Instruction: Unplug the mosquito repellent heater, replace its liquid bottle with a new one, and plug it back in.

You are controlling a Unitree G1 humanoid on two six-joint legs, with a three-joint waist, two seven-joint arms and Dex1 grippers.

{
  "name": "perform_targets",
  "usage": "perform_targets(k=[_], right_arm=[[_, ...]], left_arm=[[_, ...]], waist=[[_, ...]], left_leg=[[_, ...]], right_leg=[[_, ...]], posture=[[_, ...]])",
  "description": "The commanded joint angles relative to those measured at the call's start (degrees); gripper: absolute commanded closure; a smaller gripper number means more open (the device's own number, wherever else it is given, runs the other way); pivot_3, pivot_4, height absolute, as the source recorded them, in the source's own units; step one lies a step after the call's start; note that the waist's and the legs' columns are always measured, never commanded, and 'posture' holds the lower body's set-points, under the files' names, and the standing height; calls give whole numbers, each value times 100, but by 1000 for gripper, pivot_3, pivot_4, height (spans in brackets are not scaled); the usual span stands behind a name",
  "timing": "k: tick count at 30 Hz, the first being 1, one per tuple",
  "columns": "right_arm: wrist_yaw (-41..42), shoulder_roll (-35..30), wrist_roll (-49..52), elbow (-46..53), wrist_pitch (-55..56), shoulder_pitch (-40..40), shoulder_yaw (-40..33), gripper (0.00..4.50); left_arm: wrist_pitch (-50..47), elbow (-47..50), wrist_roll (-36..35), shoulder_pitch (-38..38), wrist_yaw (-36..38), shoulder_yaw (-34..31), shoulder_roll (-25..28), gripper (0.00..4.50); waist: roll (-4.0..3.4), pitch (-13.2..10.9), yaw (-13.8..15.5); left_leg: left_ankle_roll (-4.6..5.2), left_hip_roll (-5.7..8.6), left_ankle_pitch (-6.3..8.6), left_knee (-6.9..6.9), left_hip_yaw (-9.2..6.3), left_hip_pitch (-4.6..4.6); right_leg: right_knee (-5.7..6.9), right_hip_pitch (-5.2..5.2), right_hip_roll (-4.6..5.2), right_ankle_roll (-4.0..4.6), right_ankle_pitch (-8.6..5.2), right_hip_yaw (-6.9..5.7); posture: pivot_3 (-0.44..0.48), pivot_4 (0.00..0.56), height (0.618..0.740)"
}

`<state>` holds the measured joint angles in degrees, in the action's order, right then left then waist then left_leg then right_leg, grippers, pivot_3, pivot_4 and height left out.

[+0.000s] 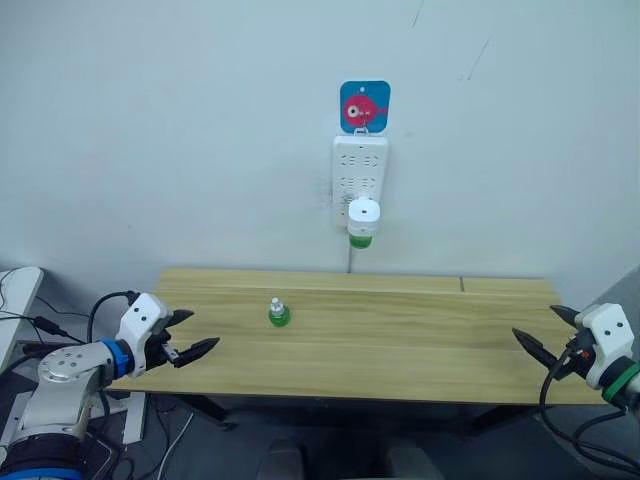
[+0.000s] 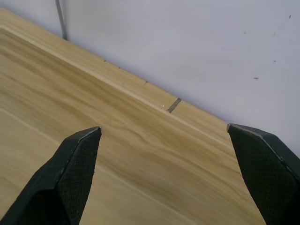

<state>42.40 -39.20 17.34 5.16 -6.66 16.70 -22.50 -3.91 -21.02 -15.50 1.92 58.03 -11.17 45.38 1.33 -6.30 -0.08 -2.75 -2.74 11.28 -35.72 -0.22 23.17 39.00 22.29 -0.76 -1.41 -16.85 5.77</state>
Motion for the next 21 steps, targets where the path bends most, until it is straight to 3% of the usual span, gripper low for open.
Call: perform_targets(k=[1, 5, 9, 19, 21], right_arm=[[-54, 38, 245, 629, -143, -27, -141, 13], [-203, 119, 508, 1381, -607, -231, 17, 13], [-665, 328, 928, 2231, -1306, -762, 208, 13], [-1304, 476, 1325, 3525, -2215, -1717, 811, 13], [-1427, 505, 1329, 3660, -2321, -1838, 938, 0]], left_arm=[[-331, 603, -228, 102, -66, -217, 106, 0], [-871, 1442, -385, 320, -164, -79, -16, 0], [-1350, 1820, -467, 1120, -246, 259, -301, 0], [-2145, 1539, -802, 3078, -548, 555, -1265, 0], [-2063, 1234, -719, 3427, -566, 671, -1455, 360]], waist=[[0, -120, 2], [2, -311, -1], [-1, -450, -9], [24, -603, -93], [27, -619, -144]], left_leg=[[0, -3, 0, 0, 0, -1], [0, -33, 0, -6, 5, 14], [0, 2, -1, -8, -1, 43], [0, 21, -1, -15, -57, 88], [0, 22, -1, -15, -59, 89]], right_leg=[[0, -1, 1, 0, 0, 0], [3, -9, 5, -2, 1, 6], [3, 3, -14, -13, 8, -1], [-1, 10, -24, -71, 17, -33], [-2, 10, -24, -73, 16, -34]], posture=[[91, 168, 740], [58, 209, 740], [33, 225, 740], [-24, 234, 740], [-41, 242, 740]])
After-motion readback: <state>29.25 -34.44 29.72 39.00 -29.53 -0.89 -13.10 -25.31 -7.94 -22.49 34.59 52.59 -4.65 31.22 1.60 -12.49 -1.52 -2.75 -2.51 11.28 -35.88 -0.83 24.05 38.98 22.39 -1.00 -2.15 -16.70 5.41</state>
